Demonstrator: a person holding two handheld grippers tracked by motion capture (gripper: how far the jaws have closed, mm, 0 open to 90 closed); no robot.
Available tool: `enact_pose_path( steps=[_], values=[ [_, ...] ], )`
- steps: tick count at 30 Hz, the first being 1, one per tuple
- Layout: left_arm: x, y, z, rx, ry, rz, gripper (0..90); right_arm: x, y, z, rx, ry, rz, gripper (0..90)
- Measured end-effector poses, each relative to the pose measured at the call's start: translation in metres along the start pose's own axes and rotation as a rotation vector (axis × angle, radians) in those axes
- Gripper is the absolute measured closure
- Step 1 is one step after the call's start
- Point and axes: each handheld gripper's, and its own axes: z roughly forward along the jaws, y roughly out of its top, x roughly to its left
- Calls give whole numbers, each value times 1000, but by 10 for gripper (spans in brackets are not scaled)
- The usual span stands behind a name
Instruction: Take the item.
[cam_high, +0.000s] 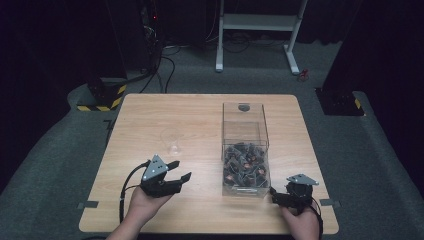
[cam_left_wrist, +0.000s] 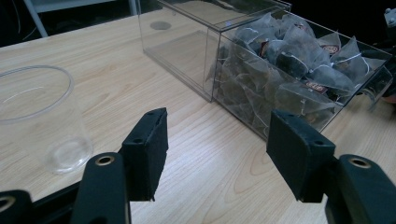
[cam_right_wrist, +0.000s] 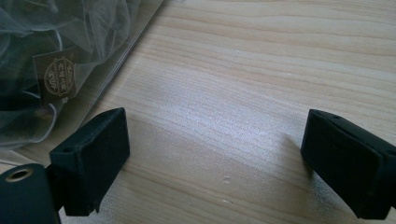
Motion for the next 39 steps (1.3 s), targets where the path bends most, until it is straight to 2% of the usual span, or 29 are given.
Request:
enact_pose_path(
  steps=[10,24,39],
  values=[
    [-2,6,4,-9,-12,-1,394,0,0,0,0,0,0,78],
    [-7,17,14,-26,-49,-10,396,0,0,0,0,0,-3,78],
    [-13,25,24,-37,-74,-2,397,0,0,0,1,3,-2,78]
  ],
)
